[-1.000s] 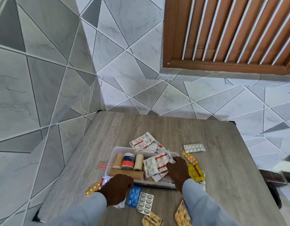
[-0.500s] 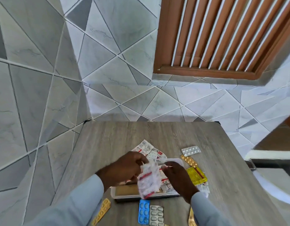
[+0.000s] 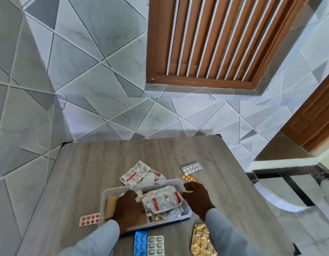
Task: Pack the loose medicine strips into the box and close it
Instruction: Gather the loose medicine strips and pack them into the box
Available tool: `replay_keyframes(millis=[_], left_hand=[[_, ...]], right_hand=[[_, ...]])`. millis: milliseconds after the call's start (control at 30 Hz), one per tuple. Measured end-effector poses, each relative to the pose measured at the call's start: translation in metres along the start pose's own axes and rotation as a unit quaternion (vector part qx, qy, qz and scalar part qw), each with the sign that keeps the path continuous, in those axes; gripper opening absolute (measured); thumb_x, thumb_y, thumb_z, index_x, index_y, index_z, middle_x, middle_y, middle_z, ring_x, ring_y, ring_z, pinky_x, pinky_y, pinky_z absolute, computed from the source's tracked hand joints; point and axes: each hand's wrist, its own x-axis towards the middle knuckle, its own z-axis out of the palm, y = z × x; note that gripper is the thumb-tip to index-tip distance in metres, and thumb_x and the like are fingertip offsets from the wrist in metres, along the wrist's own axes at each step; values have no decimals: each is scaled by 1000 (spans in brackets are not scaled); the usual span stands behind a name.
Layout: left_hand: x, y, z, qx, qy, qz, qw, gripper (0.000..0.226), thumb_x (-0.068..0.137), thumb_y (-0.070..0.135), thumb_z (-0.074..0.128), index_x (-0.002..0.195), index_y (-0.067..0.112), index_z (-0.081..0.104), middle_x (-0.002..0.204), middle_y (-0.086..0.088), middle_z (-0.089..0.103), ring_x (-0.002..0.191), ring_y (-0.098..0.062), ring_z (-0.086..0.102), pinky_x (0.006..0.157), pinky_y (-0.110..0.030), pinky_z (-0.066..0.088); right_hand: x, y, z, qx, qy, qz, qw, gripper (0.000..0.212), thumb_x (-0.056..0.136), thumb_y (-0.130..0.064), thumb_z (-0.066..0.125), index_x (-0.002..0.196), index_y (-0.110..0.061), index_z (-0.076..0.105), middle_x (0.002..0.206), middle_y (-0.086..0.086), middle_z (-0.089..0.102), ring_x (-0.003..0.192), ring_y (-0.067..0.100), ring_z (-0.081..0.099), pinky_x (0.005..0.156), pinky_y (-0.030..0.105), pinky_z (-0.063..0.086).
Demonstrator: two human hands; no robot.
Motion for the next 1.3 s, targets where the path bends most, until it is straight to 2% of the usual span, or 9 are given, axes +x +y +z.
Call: replay_keyframes(millis=[167, 233, 333, 500, 700, 833, 1067, 1200, 1300], left_hand=[[-19, 39, 12, 36, -34, 128, 991, 7, 83, 30, 60, 86, 32, 55, 79, 8, 64, 71, -9, 60, 60, -21, 46], [-34, 48, 36, 88, -101, 197, 971, 5, 80, 36, 59, 81, 32, 57, 82, 6, 67, 76, -10, 62, 70, -27, 49], [-55, 43, 79, 233, -184, 250, 922, 20, 84, 40, 53, 102, 33, 59, 107, 4, 64, 101, -15, 58, 87, -29, 43], [-70, 1, 109, 341, -117, 266, 894, 45, 76, 55, 57, 116, 36, 52, 119, 10, 58, 112, -12, 55, 94, -23, 44], [-93, -37, 105, 353, -25, 187, 917, 71, 52, 77, 49, 110, 37, 53, 109, 12, 62, 103, -12, 51, 87, -28, 31], [-107, -50, 96, 271, 52, 36, 961, 95, 59, 73, 61, 140, 33, 34, 149, -1, 36, 135, -21, 31, 109, -37, 26], [-95, -44, 113, 251, -6, -46, 967, 115, 56, 75, 64, 146, 40, 3, 159, -1, -9, 147, -25, -2, 117, -53, 12], [-95, -41, 122, 256, -6, -15, 966, 96, 63, 64, 69, 143, 39, 22, 159, -1, -1, 143, -26, 13, 112, -46, 25], [-96, -50, 120, 202, -6, 14, 979, 72, 71, 49, 71, 134, 36, 39, 155, -1, 12, 134, -26, 28, 109, -38, 31]], right_hand=[[8, 39, -47, -17, 12, -21, 1000, 25, 73, -8, 76, 86, -23, 62, 81, 2, 63, 84, 19, 62, 74, 21, 41], [5, 74, -58, -80, -65, -5, 995, 34, 70, -13, 80, 95, -22, 59, 88, 5, 61, 94, 24, 63, 81, 26, 46], [-8, 120, -58, -219, -201, 40, 954, 83, 62, -46, 83, 132, -24, 43, 126, 7, 51, 122, 29, 49, 102, 38, 44], [-26, 145, -43, -296, -178, -8, 938, 102, 59, -57, 80, 140, -27, 26, 135, 6, 36, 126, 32, 38, 97, 48, 46], [-15, 146, -37, -267, -189, -38, 944, 91, 58, -51, 83, 131, -23, 38, 125, 8, 47, 118, 33, 45, 95, 43, 44], [-6, 142, -40, -301, -234, -42, 924, 61, 62, -52, 80, 106, -21, 53, 116, 7, 60, 114, 27, 55, 89, 32, 44], [-13, 132, -49, -33, -299, 14, 954, 19, 72, -16, 77, 69, -14, 59, 71, 2, 58, 65, 14, 52, 58, 27, 40], [-30, 134, -46, 134, -327, 97, 930, 28, 74, -11, 79, 92, 5, 66, 86, 15, 72, 77, 26, 66, 68, 30, 50], [-52, 136, -25, 206, -338, 167, 903, 25, 77, -2, 75, 100, 5, 68, 100, 25, 73, 94, 39, 70, 82, 46, 58]])
